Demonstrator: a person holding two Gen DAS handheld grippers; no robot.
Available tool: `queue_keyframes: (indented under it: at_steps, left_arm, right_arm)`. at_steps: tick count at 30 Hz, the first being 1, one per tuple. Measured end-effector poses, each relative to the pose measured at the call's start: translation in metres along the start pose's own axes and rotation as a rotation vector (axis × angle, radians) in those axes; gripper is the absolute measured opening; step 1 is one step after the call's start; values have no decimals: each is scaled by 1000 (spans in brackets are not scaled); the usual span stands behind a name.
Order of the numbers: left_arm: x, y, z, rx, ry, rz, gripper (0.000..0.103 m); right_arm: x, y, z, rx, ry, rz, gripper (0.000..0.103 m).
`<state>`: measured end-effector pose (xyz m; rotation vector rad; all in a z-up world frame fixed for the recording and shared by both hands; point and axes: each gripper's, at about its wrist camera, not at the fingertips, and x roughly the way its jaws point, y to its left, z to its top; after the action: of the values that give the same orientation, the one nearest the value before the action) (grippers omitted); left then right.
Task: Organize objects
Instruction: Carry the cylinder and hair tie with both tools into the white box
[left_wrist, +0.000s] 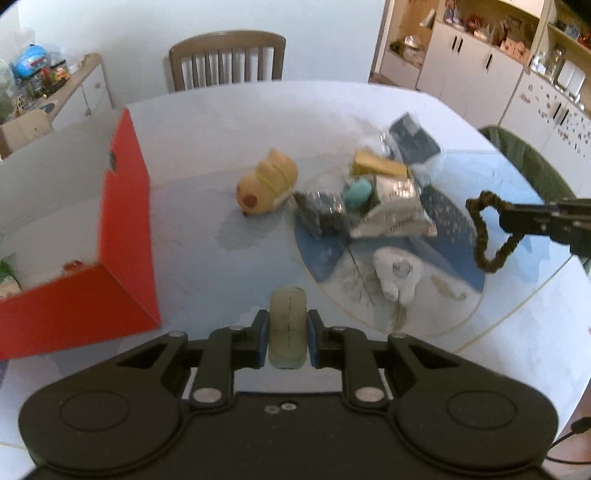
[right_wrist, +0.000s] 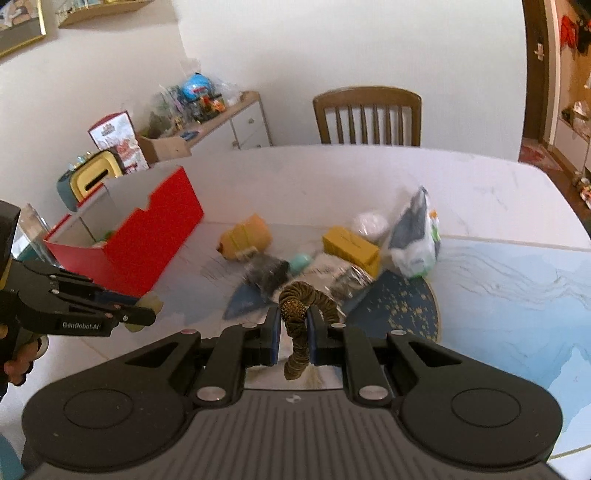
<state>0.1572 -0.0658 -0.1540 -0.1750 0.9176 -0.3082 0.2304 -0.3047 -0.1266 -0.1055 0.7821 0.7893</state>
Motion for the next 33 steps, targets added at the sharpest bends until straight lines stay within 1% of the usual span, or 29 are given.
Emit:
queue_keyframes:
  at_steps: [7,15,18,25,29,33]
  left_arm:
    - [-31,25,10,-38,-49,-12,19]
    - [-64,65,13,-59,-76,-30,19]
    - [-76,84,14,-64,-85,-19,19]
    - [-100,132,24,-39,-123,22,19]
    - [-106,159,31,-43,-131,34,19]
    - [-104,179,39,-39,-127,42,19]
  right_arm:
    - [-5,38,23,-36,-21,45,14]
    - [0,94,53,-82,-50,109,14]
    - [5,118,63,-102,-61,126,14]
    - [21,171,86,-158,-81,161,14]
    - [33,196,97,-181,-85,170,14]
    - [52,219,110,-193,-77,173,14]
